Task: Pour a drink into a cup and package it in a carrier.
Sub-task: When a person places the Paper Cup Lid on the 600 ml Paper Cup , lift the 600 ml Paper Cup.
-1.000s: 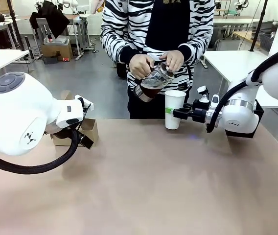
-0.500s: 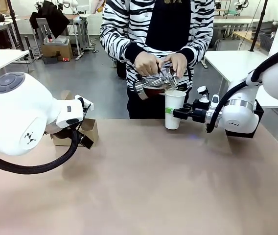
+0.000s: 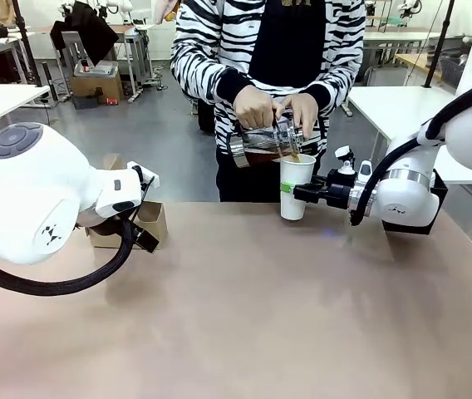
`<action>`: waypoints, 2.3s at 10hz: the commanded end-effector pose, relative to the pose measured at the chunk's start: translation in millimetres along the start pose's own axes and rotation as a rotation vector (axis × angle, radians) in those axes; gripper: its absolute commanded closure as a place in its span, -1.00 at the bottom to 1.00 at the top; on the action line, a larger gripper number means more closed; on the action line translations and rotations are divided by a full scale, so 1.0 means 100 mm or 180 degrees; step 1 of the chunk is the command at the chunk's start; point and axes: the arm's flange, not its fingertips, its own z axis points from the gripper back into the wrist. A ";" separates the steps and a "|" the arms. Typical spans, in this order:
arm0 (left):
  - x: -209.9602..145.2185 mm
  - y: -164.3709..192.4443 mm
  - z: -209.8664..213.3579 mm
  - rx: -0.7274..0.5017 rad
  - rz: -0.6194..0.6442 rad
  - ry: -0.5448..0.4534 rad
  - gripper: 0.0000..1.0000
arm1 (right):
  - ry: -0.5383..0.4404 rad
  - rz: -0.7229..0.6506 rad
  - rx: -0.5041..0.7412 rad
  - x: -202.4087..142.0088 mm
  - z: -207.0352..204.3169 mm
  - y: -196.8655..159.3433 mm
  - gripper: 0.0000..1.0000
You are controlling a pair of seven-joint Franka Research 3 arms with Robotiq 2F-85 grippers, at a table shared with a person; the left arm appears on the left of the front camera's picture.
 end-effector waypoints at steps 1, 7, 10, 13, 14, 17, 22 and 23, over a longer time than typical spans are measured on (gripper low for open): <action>0.00 0.00 0.00 -0.0006 0.0000 -0.0005 -1.00 | -0.0008 -0.0034 0.0004 0.04 0.00 0.02 -0.61; 0.00 0.00 0.00 -0.0006 0.0000 -0.0005 -1.00 | -0.0008 -0.0034 0.0004 0.04 0.00 0.02 -0.61; 0.00 0.00 0.00 -0.0006 0.0000 -0.0005 -1.00 | -0.0008 -0.0034 0.0004 0.04 0.00 0.02 -0.61; 0.00 0.00 0.00 -0.0006 0.0000 -0.0005 -1.00 | -0.0008 -0.0034 0.0004 0.04 0.00 0.02 -0.61; 0.00 0.00 0.00 -0.0006 0.0000 -0.0005 -1.00 | -0.0008 -0.0034 0.0004 0.04 0.00 0.02 -0.61; 0.00 0.00 0.00 -0.0006 0.0000 -0.0005 -1.00 | -0.0008 -0.0034 0.0004 0.04 0.00 0.02 -0.61; 0.00 0.00 0.00 -0.0006 0.0000 -0.0005 -1.00 | -0.0008 -0.0034 0.0004 0.04 0.00 0.02 -0.61; 0.00 0.00 0.00 -0.0006 0.0000 -0.0005 -1.00 | -0.0008 -0.0034 0.0004 0.04 0.00 0.02 -0.61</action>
